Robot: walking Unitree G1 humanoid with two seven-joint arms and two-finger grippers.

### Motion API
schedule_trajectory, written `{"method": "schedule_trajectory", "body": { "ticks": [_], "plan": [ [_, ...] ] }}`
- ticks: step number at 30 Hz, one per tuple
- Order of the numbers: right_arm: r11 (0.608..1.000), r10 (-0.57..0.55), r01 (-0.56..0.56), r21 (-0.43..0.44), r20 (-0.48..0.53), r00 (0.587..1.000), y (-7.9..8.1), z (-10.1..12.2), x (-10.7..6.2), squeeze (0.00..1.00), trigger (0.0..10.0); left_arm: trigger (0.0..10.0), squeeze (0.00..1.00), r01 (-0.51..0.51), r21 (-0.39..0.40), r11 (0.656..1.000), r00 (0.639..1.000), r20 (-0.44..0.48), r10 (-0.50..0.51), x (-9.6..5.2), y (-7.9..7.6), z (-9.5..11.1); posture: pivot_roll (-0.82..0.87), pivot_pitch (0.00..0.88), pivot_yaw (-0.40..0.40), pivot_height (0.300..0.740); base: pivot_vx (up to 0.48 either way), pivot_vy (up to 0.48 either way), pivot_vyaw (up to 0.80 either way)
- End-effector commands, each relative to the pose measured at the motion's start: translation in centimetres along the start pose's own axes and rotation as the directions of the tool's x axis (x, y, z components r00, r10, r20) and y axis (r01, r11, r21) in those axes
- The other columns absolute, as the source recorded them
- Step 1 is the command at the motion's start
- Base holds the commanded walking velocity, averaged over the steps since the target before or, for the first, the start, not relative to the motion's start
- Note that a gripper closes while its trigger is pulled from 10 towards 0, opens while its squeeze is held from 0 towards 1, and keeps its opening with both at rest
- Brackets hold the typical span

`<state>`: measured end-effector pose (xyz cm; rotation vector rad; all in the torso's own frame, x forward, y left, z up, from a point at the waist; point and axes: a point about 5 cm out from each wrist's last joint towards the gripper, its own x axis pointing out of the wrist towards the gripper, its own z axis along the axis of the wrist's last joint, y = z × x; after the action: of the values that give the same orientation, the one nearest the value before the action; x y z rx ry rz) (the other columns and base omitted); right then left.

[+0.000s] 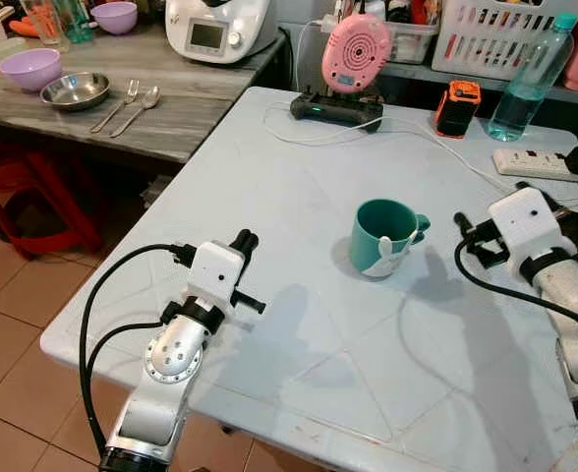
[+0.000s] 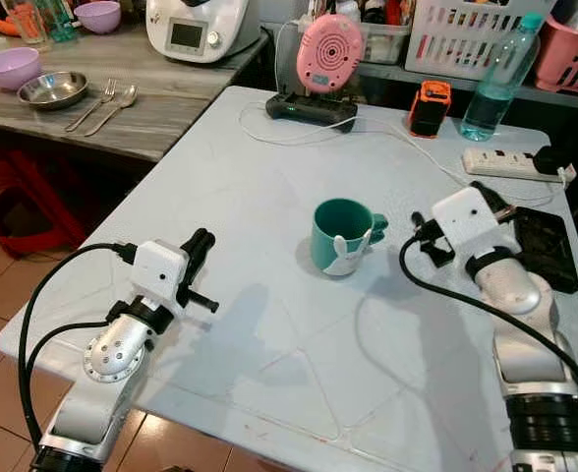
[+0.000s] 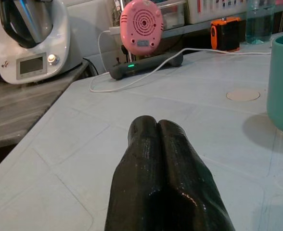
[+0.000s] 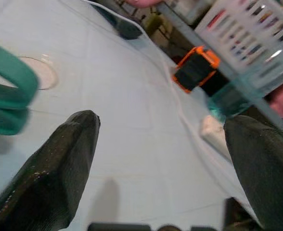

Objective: Setting the table

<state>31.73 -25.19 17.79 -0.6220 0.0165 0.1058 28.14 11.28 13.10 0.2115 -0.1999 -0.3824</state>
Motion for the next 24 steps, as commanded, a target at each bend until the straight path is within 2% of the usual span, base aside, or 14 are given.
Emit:
{"method": "schedule_trajectory", "body": {
  "ticks": [1,12,24],
  "plan": [
    [1.0,0.022,-0.022,0.012,0.027,0.999,0.4,0.5,-0.2,1.0,10.0,10.0,0.0,0.004,0.006,1.0,1.0,-0.006,-0.004,-0.2,0.1,0.0,-0.09,0.108,0.023,0.74,0.0,0.0,0.0],
    [0.993,0.088,-0.092,0.08,0.053,0.995,2.7,1.0,-0.9,1.0,10.0,10.0,0.0,0.005,0.008,1.0,1.0,-0.011,-0.005,-0.3,0.3,0.0,-0.08,0.112,0.028,0.74,0.0,0.0,0.0],
    [0.984,0.127,-0.133,0.117,0.058,0.99,4.4,1.0,-1.3,1.0,10.0,10.0,0.0,0.011,0.009,1.0,1.0,-0.012,-0.011,-0.2,0.2,0.0,-0.08,0.113,0.03,0.74,0.0,0.0,0.0]
  ]
}}
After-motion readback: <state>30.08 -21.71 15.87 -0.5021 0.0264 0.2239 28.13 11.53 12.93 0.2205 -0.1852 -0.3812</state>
